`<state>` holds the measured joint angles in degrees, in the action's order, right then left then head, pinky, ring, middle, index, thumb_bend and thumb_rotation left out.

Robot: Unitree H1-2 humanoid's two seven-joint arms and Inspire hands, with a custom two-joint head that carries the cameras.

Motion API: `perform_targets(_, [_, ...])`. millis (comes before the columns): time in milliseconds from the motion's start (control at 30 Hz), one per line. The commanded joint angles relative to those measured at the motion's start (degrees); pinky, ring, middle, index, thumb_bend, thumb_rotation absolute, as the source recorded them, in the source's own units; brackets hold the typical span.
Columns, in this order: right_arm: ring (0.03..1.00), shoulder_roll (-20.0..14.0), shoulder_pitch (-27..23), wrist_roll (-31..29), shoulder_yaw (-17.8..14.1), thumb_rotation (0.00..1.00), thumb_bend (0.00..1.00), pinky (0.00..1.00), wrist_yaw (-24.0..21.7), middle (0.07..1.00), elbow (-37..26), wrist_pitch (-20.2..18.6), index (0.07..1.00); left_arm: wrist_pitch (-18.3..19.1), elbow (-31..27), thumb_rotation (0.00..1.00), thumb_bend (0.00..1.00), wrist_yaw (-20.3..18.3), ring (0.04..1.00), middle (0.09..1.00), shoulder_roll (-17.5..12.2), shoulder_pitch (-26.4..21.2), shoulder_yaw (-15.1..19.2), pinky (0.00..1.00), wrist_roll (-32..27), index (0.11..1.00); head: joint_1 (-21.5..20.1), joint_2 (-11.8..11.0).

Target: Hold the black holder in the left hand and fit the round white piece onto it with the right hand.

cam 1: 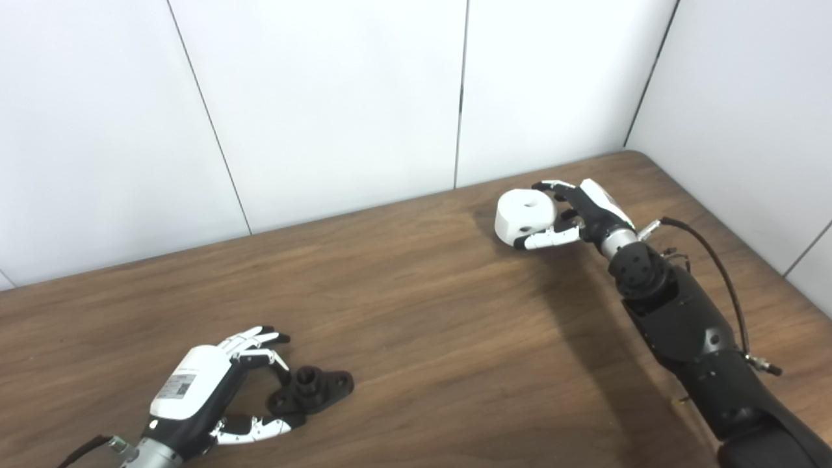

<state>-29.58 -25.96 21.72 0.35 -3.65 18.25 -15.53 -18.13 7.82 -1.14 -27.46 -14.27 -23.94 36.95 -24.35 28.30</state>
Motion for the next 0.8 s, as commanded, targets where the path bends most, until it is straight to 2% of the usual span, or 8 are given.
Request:
perform_targets(0, [0.913, -0.23, -2.72, -0.42, -0.22, 0.34, 0.86, 0.80, 1.18, 0.939, -0.76, 2.15, 0.837, 3.49, 1.57, 0.05, 0.52, -5.49, 0.890, 0.831, -3.72, 3.56, -0.65, 0.85, 3.35, 0.486, -0.01, 0.12])
perform_targets(400, [0.877, 2.06, -2.61, -0.62, -0.42, 0.37, 0.82, 0.78, 4.15, 0.891, -0.03, 4.03, 0.765, 4.21, -0.59, 0.05, 0.52, -6.72, 0.883, 0.822, -3.91, 4.19, -0.04, 0.83, 3.63, 0.486, 0.54, 0.96])
perform_targets(633, [0.879, 2.92, -2.58, -0.19, -0.17, 0.32, 0.77, 0.80, 5.68, 0.878, 0.49, 4.38, 0.727, 5.19, -1.88, 0.05, 0.52, -7.89, 0.886, 0.826, -4.18, 4.61, 0.48, 0.83, 3.27, 0.486, 0.55, 1.44])
perform_targets(767, [0.878, 3.00, -2.54, -0.03, -0.03, 0.29, 0.76, 0.80, 6.36, 0.872, 1.09, 4.97, 0.713, 4.43, -1.92, 0.05, 0.52, -7.97, 0.881, 0.823, -4.22, 4.88, 0.92, 0.83, 2.89, 0.486, 0.55, 1.67])
